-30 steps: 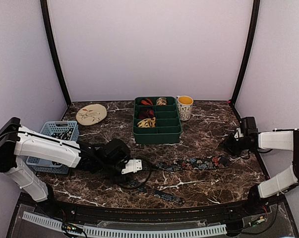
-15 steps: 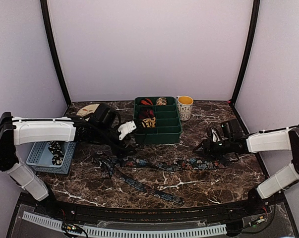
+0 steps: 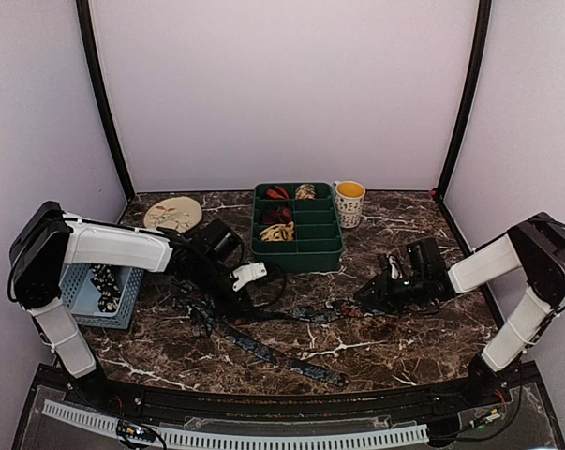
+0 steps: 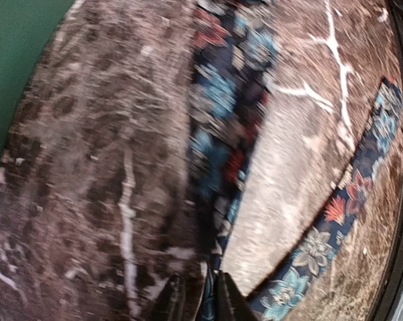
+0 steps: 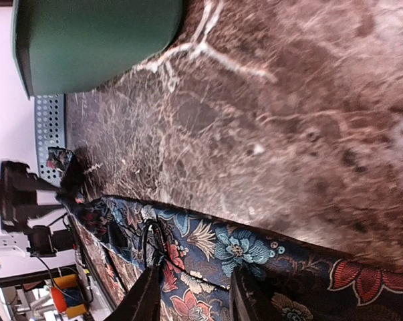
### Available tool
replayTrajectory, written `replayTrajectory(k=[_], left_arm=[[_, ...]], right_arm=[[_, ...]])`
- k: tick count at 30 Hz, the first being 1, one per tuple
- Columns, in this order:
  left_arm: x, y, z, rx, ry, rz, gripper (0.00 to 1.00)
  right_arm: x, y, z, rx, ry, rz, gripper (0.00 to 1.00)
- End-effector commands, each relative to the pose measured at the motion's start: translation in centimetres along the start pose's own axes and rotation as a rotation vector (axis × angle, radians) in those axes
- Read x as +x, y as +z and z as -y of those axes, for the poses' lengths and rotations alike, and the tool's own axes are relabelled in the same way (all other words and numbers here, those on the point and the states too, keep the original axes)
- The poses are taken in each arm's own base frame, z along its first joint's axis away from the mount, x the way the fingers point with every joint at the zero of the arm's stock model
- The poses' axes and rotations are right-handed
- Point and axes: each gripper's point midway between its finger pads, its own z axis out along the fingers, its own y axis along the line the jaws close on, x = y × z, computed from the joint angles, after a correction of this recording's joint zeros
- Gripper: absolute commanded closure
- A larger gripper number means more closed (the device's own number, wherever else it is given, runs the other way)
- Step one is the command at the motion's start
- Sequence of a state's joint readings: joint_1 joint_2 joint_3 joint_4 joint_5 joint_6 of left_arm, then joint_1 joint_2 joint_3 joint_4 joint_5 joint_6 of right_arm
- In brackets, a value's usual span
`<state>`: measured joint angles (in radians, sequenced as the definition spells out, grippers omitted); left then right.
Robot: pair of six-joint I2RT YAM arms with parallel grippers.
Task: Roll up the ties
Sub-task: Adjust the tie at the center of the board.
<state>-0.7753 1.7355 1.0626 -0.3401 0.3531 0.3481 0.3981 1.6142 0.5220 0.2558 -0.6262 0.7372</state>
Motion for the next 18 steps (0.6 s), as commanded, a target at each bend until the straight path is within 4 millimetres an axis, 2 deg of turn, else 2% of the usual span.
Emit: replayTrajectory(k=[1,4,7,9,13,18], left_arm=[[1.0,-0.3,3.8,0.030,0.117,-0.017,0.88],[2.3,1.2,4.9,-0.058,0.225,-0.092,0.97],[1.8,2.4,5.1,-0.136,0.275,-0.095,1.00],[0.5,2.9,4.7,-0.198,0.284,-0.055,1.00],[-2.2,4.2,2.2,-0.336,0.279,-0.022,1.00],[-5.7,6.7,0.6,-0.387,0.343,0.006,1.00]], right_arm=[[1.3,-1.0,6.0,0.129,0.171,0.006,0.65],[0.7,-2.4,7.3,0.140,0.225,0.042,0.65],[0.1,-3.6,8.2,0.163,0.260,0.077,0.65],[-0.2,-4.6,8.6,0.181,0.278,0.108,0.65],[-1.0,-6.6,9.8,0.217,0.313,0.172,0.65],[-2.0,-8.2,10.5,0.231,0.339,0.232,0.66]])
